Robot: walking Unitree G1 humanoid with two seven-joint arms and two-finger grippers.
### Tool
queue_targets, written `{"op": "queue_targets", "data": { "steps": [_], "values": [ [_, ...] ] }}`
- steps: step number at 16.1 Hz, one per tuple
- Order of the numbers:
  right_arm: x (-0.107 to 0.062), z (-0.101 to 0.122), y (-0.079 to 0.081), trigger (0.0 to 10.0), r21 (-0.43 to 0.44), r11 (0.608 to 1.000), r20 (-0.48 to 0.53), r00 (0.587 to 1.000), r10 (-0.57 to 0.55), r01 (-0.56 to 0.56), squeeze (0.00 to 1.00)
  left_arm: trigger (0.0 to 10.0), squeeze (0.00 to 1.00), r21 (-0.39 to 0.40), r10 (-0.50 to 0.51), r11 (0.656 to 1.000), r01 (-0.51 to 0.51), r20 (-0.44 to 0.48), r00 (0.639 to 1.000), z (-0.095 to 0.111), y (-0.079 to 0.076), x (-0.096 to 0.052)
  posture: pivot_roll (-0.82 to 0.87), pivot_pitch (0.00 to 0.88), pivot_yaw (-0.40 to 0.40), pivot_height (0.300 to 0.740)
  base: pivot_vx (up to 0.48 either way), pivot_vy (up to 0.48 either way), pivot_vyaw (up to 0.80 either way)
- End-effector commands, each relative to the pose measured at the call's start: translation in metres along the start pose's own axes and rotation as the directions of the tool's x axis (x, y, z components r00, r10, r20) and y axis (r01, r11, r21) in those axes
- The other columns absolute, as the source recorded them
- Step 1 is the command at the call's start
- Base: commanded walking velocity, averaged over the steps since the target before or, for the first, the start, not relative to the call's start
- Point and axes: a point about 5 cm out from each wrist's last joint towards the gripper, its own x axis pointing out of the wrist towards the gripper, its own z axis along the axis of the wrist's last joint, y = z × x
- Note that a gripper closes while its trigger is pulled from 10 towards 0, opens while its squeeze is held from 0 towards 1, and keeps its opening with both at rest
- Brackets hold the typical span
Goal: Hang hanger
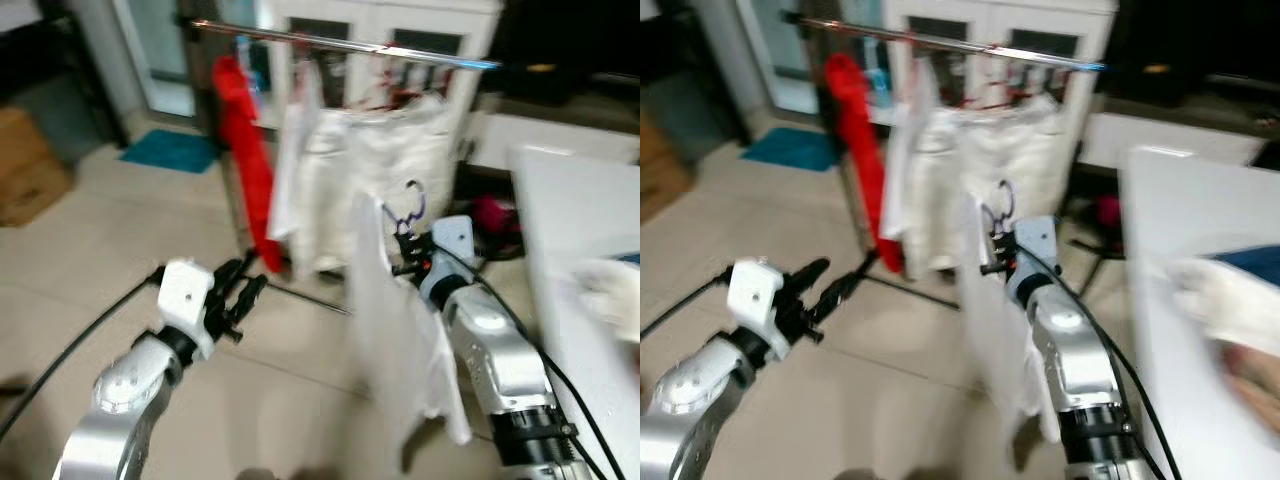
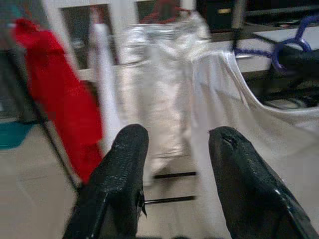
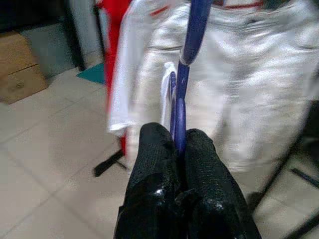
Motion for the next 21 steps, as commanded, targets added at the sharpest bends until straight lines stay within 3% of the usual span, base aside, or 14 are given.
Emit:
{"op": "queue_targets", "data": {
  "steps": [1, 5, 7, 8, 9, 11, 18, 19, 20, 21],
  "values": [
    [0.005, 0.02, 0.014, 10.0, -0.012, 0.996, 0.075, 0.993, 0.086, -0.085, 0.0, 10.0, 0.0, 0.006, -0.008, 1.0, 0.008, -0.019, 1.0, -0.001, 0.004, 0.002, 0.08, 0.003, 0.025, 0.74, 0.0, 0.428, 0.0],
    [0.002, 0.037, 0.037, 10.0, -0.02, 0.97, 0.129, 0.961, 0.243, -0.243, 0.0, 10.0, 0.0, 0.019, -0.029, 0.999, 0.029, -0.015, 0.999, 0.002, 0.008, 0.012, 0.07, 0.001, 0.013, 0.74, 0.0, 0.406, 0.0],
    [0.002, 0.044, 0.044, 10.0, -0.017, 0.953, 0.166, 0.939, 0.3, -0.301, 0.0, 10.0, 0.0, 0.03, -0.036, 0.999, 0.036, -0.01, 0.999, 0.005, 0.006, 0.027, 0.07, 0.0, 0.001, 0.74, 0.0, 0.0, 0.0],
    [0.0, 0.05, 0.047, 3.4, -0.021, 0.939, 0.192, 0.921, 0.34, -0.342, 0.0, 10.0, 0.0, 0.049, -0.027, 0.998, 0.028, -0.024, 0.999, 0.006, 0.006, 0.038, 0.08, 0.0, 0.002, 0.74, 0.0, 0.0, 0.0],
    [-0.003, 0.058, 0.05, 0.0, -0.021, 0.919, 0.227, 0.893, 0.387, -0.393, 0.0, 10.0, 0.0, 0.067, -0.038, 0.997, 0.039, -0.015, 0.999, 0.011, 0.004, 0.051, 0.08, 0.0, 0.003, 0.74, 0.0, 0.0, 0.0],
    [-0.005, 0.06, 0.057, 0.0, -0.067, 0.896, 0.236, 0.866, 0.441, -0.438, 0.0, 10.0, 0.0, 0.052, 0.006, 0.999, -0.007, 0.016, 1.0, 0.019, 0.007, 0.068, 0.06, 0.0, 0.006, 0.74, 0.0, 0.0, 0.0],
    [-0.015, 0.064, 0.065, 0.0, -0.109, 0.848, 0.257, 0.809, 0.528, -0.519, 0.0, 10.0, 0.0, 0.024, -0.006, 1.0, 0.004, 0.079, 0.997, 0.029, 0.002, 0.086, 0.04, 0.0, 0.018, 0.74, 0.0, 0.0, 0.0],
    [-0.015, 0.064, 0.065, 0.0, -0.111, 0.845, 0.256, 0.807, 0.532, -0.522, 0.0, 8.0, 0.0, 0.022, -0.005, 1.0, 0.003, 0.082, 0.997, 0.029, 0.002, 0.087, 0.04, 0.0, 0.018, 0.74, 0.0, 0.0, 0.0],
    [-0.016, 0.064, 0.065, 0.0, -0.113, 0.842, 0.254, 0.804, 0.538, -0.528, 0.0, 2.7, 0.0, 0.015, 0.002, 1.0, -0.003, 0.086, 0.996, 0.028, 0.002, 0.087, 0.04, 0.0, 0.011, 0.74, 0.0, 0.0, 0.0],
    [-0.017, 0.063, 0.065, 0.0, -0.116, 0.837, 0.254, 0.799, 0.545, -0.534, 0.0, 0.0, 0.0, 0.012, 0.003, 1.0, -0.004, 0.09, 0.996, 0.027, 0.001, 0.087, 0.04, 0.0, 0.011, 0.74, 0.0, 0.0, 0.0]
  ]
}}
